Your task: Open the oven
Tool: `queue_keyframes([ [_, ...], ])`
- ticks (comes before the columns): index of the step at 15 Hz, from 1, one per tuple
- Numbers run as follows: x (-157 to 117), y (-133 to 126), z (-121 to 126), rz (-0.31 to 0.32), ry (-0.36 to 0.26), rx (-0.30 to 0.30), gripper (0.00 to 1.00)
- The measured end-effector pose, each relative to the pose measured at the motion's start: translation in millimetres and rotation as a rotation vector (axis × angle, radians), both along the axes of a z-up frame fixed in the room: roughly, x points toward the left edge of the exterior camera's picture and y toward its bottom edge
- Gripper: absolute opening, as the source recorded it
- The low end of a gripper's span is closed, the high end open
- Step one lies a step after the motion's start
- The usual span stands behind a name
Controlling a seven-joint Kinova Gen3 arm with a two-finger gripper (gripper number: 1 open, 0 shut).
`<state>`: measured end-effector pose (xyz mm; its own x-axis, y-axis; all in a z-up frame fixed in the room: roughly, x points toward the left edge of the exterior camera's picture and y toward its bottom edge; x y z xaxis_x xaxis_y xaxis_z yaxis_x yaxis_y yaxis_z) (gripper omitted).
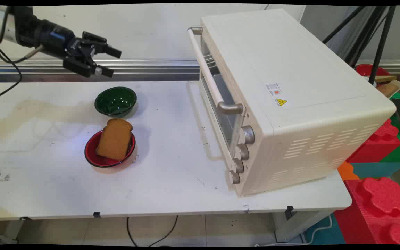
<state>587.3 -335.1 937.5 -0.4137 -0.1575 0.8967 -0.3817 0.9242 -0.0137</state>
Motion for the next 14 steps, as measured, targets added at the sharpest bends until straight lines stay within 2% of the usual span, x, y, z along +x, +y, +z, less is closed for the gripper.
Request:
queue_keyframes([
  [7, -32.0, -7.7, 23.2, -0.006, 0.099, -0.028, 1.00],
  [11, -70.6, -21.4, 36.0, 0.002, 0.148, -0.048, 1.00],
  [14, -98.4, -36.2, 38.4, 0.017, 0.150, -0.055, 1.00],
])
